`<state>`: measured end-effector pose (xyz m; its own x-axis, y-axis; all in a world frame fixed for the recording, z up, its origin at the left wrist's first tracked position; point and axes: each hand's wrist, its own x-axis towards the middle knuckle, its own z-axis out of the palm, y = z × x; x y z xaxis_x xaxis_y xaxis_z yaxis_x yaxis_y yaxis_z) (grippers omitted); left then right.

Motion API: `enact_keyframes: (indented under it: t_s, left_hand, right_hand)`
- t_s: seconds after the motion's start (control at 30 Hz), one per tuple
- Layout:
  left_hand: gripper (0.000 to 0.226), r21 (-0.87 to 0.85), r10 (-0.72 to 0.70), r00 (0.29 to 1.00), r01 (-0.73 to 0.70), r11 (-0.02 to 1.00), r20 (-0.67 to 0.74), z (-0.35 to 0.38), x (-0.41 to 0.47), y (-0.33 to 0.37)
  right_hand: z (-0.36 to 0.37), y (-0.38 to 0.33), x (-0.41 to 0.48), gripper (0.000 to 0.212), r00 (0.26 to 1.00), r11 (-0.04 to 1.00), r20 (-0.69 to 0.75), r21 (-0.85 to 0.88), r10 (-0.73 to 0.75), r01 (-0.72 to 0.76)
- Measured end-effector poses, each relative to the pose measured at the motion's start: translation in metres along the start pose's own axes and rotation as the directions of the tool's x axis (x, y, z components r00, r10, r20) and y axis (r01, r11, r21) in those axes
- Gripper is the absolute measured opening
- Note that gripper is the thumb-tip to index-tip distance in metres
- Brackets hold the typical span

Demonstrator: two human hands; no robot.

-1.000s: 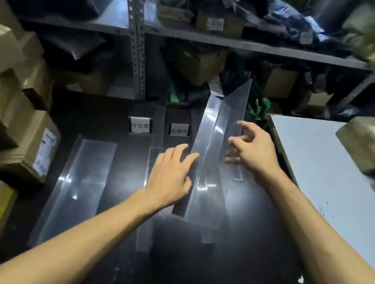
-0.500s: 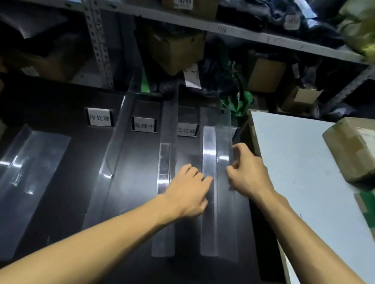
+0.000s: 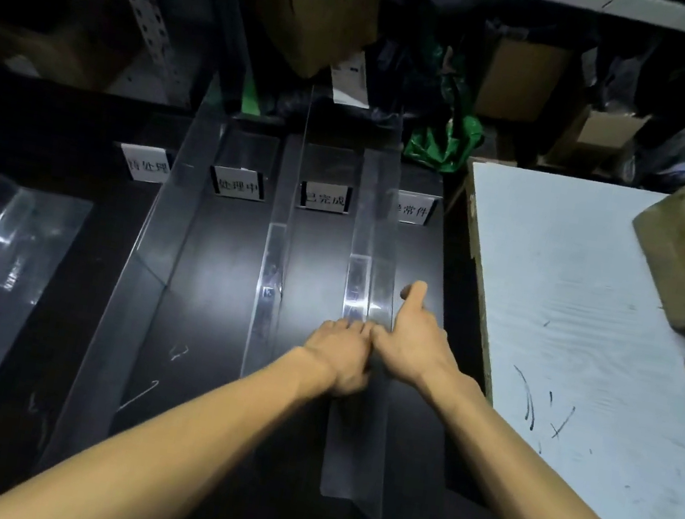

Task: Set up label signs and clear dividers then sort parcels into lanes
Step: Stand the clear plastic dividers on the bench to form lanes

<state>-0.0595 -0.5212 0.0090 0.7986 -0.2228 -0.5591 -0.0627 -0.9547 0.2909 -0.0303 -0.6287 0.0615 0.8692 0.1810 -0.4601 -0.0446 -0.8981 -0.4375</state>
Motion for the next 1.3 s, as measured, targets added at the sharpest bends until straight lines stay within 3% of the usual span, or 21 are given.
enact_keyframes:
  t_s: [0.23,0.63,0.87,1.1,1.3]
  left_hand:
    - [0.064,-0.087,-0.091,0.995,0.088,0.992,-0.029,-0.001,0.004,0.006]
    - [0.062,-0.156,-0.249,0.962,0.230,0.961,-0.112,-0.010,-0.036,-0.014]
    - [0.061,-0.205,-0.241,0.962,0.211,0.956,-0.132,-0.003,-0.044,-0.016]
    - [0.059,-0.296,-0.209,0.965,0.156,0.942,-0.159,-0.003,-0.048,-0.019]
    - [0.058,-0.428,-0.180,0.952,0.059,0.902,-0.247,-0.015,-0.064,-0.033]
  right_hand:
    - [-0.022,0.012,0.008,0.053,0.997,0.990,0.020,-0.111,-0.081,0.082]
    - [-0.028,0.006,0.001,0.059,0.981,0.986,0.118,-0.055,-0.152,0.159]
    - [-0.027,0.002,0.013,0.059,0.982,0.974,0.027,-0.121,-0.189,0.191]
    - [-0.019,0.011,0.019,0.058,0.982,0.976,-0.016,-0.112,-0.189,0.186]
    - [-0.023,-0.013,0.013,0.052,0.960,0.960,-0.049,-0.065,-0.276,0.272]
